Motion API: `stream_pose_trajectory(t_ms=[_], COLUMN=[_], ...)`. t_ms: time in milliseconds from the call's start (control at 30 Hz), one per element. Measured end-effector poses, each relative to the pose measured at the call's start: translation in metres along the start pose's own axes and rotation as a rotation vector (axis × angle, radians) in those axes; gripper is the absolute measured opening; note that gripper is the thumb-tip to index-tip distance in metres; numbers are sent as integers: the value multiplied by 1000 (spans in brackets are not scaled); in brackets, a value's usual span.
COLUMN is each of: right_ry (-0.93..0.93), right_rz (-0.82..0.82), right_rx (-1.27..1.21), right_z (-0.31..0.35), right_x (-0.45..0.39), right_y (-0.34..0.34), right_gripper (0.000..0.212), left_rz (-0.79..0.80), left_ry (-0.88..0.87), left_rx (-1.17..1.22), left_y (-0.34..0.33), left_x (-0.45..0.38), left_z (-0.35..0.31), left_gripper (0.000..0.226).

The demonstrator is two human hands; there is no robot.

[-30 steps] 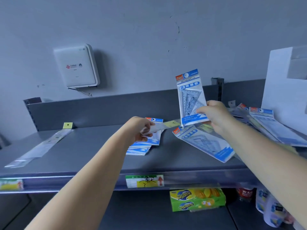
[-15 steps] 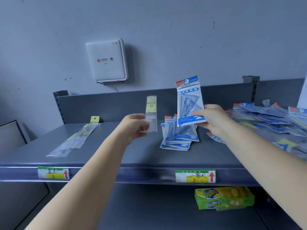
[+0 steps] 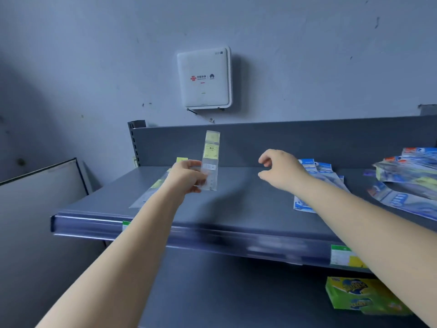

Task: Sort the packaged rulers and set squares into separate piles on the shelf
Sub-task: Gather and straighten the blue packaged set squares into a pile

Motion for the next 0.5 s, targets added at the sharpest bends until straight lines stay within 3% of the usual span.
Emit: stream_pose_trajectory(t_ms=[200,300,367,500], right_ry=[119,156,163,144], right_rz=[130,156,163,147], right_rx=[72,137,171,184], right_z=[34,39,37,22], right_x=[-12,-16,-17,-15], right_y=[-60,-71,-70,-47], right_gripper=[24,26,27,26], left_rz=[-201,-272,-303,-290], left_ry=[44,81,91,-40], left_rx=[-263,-603,-842,-963], left_y=[63,76,74,38], left_x=[-20,-29,-31,-30], left_z=[33,48,51,29], left_gripper=[43,46,47,40])
Point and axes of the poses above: each hand's wrist, its own x-axis away from the middle knuckle, its own y-axis out of the back of the hand, z = x × y, the point moved 2 cm from there along -x, towards the middle knuckle, and after that the axes turned 15 degrees about -x, right-handed, at the moved point
